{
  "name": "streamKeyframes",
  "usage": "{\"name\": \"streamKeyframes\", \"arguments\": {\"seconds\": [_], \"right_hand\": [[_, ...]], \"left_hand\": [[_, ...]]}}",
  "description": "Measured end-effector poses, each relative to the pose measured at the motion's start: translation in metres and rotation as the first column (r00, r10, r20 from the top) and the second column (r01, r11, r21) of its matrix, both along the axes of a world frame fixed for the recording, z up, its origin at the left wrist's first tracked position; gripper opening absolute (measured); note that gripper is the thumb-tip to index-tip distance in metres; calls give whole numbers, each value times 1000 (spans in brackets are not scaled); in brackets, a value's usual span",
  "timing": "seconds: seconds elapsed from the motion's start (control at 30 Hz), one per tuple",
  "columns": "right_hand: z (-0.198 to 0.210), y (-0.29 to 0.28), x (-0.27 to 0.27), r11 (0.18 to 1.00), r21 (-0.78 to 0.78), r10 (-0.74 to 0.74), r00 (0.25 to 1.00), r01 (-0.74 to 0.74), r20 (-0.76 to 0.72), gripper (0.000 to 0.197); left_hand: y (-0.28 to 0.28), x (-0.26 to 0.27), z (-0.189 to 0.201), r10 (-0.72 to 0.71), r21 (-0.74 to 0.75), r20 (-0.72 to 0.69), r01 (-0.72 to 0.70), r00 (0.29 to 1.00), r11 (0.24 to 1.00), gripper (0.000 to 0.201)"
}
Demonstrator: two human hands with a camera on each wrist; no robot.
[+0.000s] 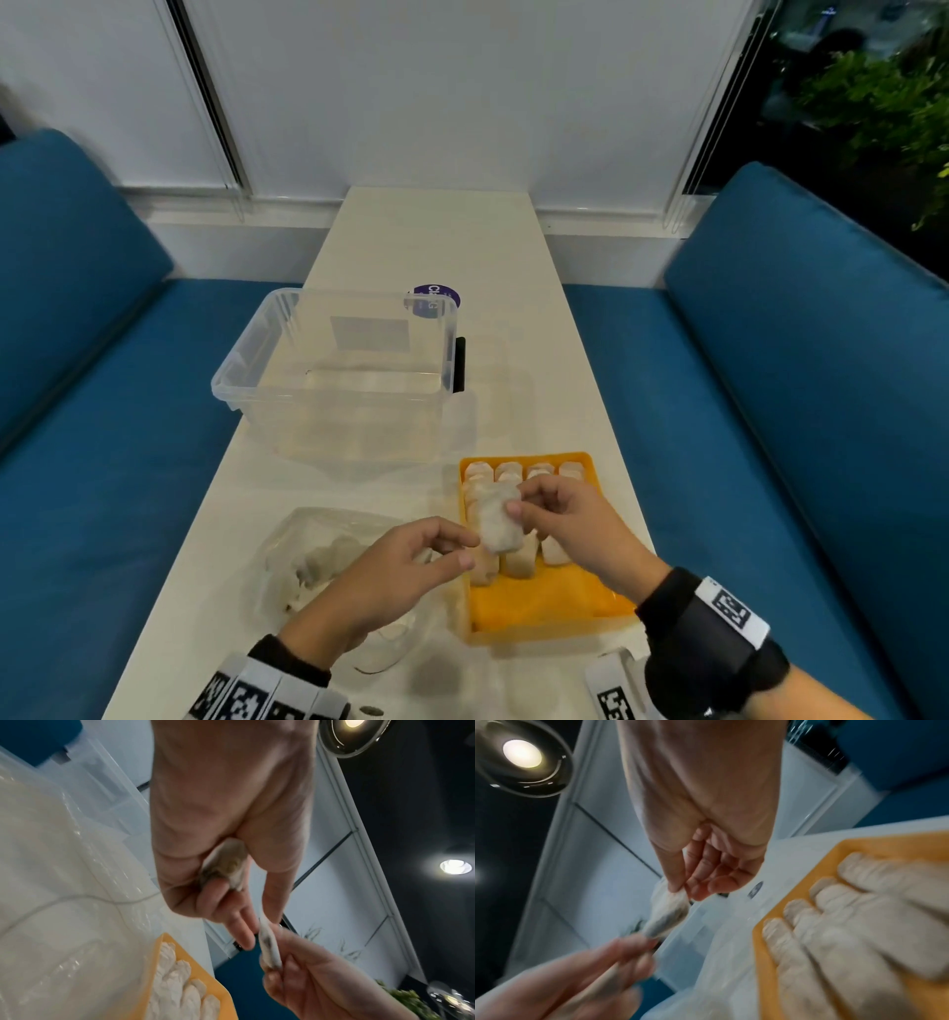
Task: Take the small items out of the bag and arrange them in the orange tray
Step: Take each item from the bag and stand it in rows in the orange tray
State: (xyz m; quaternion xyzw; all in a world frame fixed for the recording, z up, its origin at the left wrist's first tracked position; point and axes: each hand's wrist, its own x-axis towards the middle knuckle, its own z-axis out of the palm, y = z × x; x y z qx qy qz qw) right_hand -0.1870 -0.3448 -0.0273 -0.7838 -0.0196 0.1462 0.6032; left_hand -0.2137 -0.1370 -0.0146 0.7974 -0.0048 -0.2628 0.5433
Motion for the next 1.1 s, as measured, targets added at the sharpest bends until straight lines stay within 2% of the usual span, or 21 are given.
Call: {"name": "streamKeyframes", "arguments": {"seconds": [0.1, 0.17, 0.27, 0.37, 0.47, 0.53, 0.63, 0.77, 0.93, 1.0, 1.07, 1.1], "right_hand": [[-8, -29, 16, 985, -150, -91, 996, 88, -13, 5], [-20, -45, 24, 958, -275, -101, 993, 82, -57, 5], [-37, -58, 30, 889, -457, -75, 982, -13, -175, 5], [-46, -57, 35, 807, -564, 9, 959, -174, -283, 5], [-53, -51, 42, 749, -596, 55, 923, -290, -381, 8], [-58, -47, 47, 745, -583, 51, 899, -324, -434, 10], [-64, -43, 51, 800, -519, 20, 878, -301, -478, 21], [-70, -43, 51, 793, -531, 8, 877, -298, -480, 23], [-74, -44, 49, 806, -551, -58, 896, -219, -440, 22], [-73, -42, 46, 783, -581, -57, 904, -223, -424, 17], [-66, -40, 42, 702, -656, -25, 910, -278, -413, 5], [-65, -40, 40, 657, -691, -14, 912, -301, -410, 13]], "left_hand": [[15, -1, -2, 41, 26, -40, -40, 998, 999, 13], [30, -4, -6, 121, 23, -53, -120, 991, 993, 13], [52, -12, -11, 230, 11, -90, -230, 969, 973, 15], [69, -20, -14, 314, 34, -113, -312, 943, 949, 16], [81, -27, -15, 371, 36, -86, -370, 925, 929, 17], [86, -30, -15, 397, 25, -67, -396, 916, 918, 18], [88, -33, -15, 423, 6, -67, -424, 904, 906, 18], [85, -34, -16, 433, -15, -78, -436, 898, 900, 18], [81, -33, -15, 428, -22, -86, -431, 900, 902, 19], [80, -33, -15, 416, -19, -93, -419, 905, 908, 19], [78, -32, -15, 404, -28, -100, -408, 909, 912, 19], [77, -31, -15, 399, -36, -104, -405, 911, 914, 19]]}}
